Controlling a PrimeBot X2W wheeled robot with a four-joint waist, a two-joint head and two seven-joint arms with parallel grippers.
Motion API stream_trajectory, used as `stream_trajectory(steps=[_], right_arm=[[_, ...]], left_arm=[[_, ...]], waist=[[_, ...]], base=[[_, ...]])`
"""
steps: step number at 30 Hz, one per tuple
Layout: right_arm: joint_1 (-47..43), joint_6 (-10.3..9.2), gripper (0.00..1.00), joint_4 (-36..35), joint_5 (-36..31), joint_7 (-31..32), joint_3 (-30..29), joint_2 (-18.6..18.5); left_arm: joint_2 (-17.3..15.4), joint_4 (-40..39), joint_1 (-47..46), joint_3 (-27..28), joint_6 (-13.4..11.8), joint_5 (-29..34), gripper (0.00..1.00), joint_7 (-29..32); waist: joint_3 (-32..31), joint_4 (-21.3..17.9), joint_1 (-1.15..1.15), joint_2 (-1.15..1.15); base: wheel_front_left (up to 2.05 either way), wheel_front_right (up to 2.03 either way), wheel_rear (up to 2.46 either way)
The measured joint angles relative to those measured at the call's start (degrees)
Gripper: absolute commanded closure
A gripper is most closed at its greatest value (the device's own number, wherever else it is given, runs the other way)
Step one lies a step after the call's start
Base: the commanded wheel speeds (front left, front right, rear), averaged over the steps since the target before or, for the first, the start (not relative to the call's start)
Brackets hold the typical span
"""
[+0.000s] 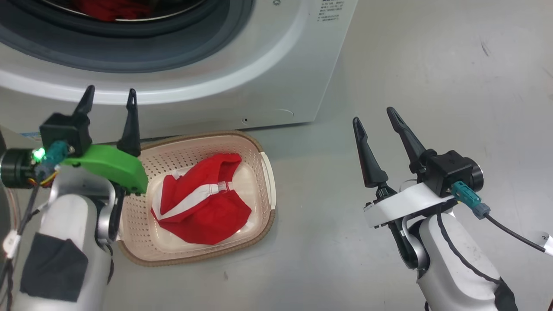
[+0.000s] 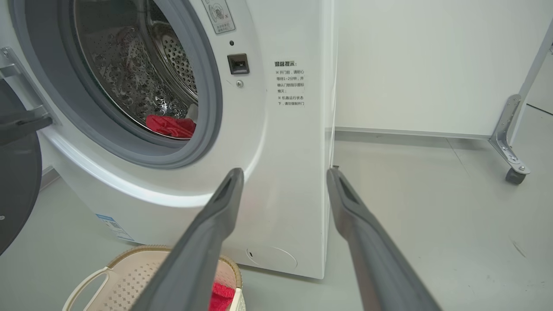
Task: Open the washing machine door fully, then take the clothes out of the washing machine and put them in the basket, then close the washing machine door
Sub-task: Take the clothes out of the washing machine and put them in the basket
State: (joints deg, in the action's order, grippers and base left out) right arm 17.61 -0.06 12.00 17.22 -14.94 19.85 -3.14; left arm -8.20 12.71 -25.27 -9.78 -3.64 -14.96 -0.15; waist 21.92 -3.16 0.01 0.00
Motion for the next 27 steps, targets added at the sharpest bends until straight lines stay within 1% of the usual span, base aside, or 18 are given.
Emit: stream_trajectory(steps=[3, 4, 9, 12, 16, 27], right_arm=[[1.35, 0.00, 0.00, -0.40, 0.43, 0.00, 0.88, -0.08], [1.83, 0.00, 0.00, -0.48, 0.45, 0.00, 1.16, -0.08], [3.93, -0.03, 0.00, -1.25, 1.55, 0.00, 2.42, -0.11], [5.23, -0.07, 0.00, -1.53, 2.48, 0.00, 2.93, -0.14], [6.94, -0.02, 0.00, -1.53, 3.87, 0.00, 4.69, -0.15], [9.68, -0.09, 0.00, -2.21, 6.72, 0.00, 7.44, -0.15]], left_arm=[[-0.55, 2.15, -4.02, 0.87, 0.60, -0.76, 0.00, 2.40], [-0.99, 2.94, -5.66, 1.18, 0.94, -0.91, 0.00, 3.38], [-3.67, 5.65, -13.33, 2.89, 0.98, -1.19, 0.00, 6.52], [-4.71, 7.35, -17.67, 3.70, 0.99, -1.14, 0.00, 7.71], [-6.94, 10.01, -22.31, 4.85, 1.00, -1.09, 0.00, 8.87], [-12.91, 15.68, -33.43, 6.01, 1.69, 1.11, 0.00, 12.14]], waist=[[2.34, -0.75, 0.00, 0.00], [3.13, -1.04, 0.00, 0.00], [6.97, -2.63, 0.00, 0.00], [9.19, -3.69, 0.00, 0.00], [11.70, -5.31, 0.01, 0.00], [15.92, -10.90, 0.00, 0.00]], base=[[0.00, 0.00, 0.00], [0.00, 0.00, 0.00], [0.00, 0.00, 0.00], [0.00, 0.00, 0.00], [0.00, 0.00, 0.00], [0.00, 0.00, 0.00]])
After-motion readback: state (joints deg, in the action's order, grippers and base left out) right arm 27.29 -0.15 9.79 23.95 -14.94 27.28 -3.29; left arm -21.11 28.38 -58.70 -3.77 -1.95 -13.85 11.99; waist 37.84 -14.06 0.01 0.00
